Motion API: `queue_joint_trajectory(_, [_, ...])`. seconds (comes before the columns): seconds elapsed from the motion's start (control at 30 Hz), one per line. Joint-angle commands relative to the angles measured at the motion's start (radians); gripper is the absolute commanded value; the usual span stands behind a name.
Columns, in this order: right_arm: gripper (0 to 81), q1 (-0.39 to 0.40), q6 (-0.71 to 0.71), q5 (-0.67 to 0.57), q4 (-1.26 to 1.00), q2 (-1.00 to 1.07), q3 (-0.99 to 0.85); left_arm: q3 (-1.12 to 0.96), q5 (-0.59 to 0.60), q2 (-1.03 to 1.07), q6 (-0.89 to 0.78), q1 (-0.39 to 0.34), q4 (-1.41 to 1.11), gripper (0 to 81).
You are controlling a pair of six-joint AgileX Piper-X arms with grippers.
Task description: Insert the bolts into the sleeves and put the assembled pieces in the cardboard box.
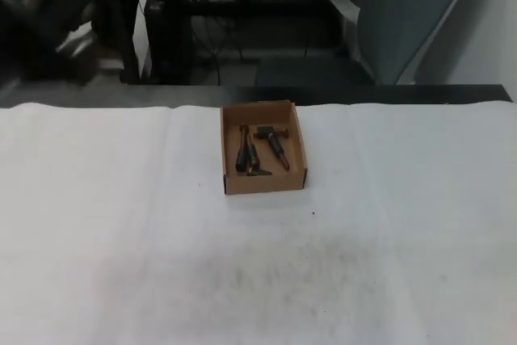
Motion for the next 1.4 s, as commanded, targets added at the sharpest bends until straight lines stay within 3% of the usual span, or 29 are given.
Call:
queue_joint_trajectory(0.0, [0.6,-0.004,-0.051,0.016,-0.005,-0.07,0.021,0.116,0.0,-0.169,-0.091,0.083,-0.01,1.8])
queue_joint_trajectory(0.23, [0.6,-0.004,-0.106,0.025,-0.061,-0.044,0.244,0.299,-0.046,-0.422,-0.135,0.151,-0.006,1.8])
queue_joint_trajectory(0.43, [0.6,-0.006,0.039,0.022,-0.271,-0.037,0.502,0.409,-0.008,-0.437,-0.154,0.151,-0.006,1.8])
queue_joint_trajectory(0.53, [0.6,-0.03,0.112,0.081,-0.304,-0.037,0.556,0.415,0.017,-0.437,-0.187,0.151,-0.016,1.8])
queue_joint_trajectory(0.67, [0.6,-0.109,0.215,0.104,-0.315,-0.037,0.59,0.415,0.031,-0.437,-0.187,0.151,-0.057,1.8])
queue_joint_trajectory(0.8, [0.6,-0.228,0.217,0.068,-0.35,-0.037,0.635,0.415,0.069,-0.438,-0.187,0.151,-0.086,1.8])
queue_joint_trajectory(1.0, [0.6,-0.442,0.21,-0.195,-0.447,-0.036,0.696,0.417,0.145,-0.438,-0.187,0.151,-0.084,1.8])
queue_joint_trajectory(1.13, [0.6,-0.568,0.205,-0.358,-0.403,-0.021,0.696,0.438,0.133,-0.436,-0.128,0.151,-0.043,1.8])
queue_joint_trajectory(1.23, [0.6,-0.617,0.131,-0.348,-0.424,-0.017,0.696,0.469,0.085,-0.436,-0.024,0.151,0.069,1.8])
queue_joint_trajectory(1.37, [0.6,-0.631,0.104,-0.334,-0.489,-0.017,0.696,0.515,-0.008,-0.433,-0.006,0.151,0.195,1.8])
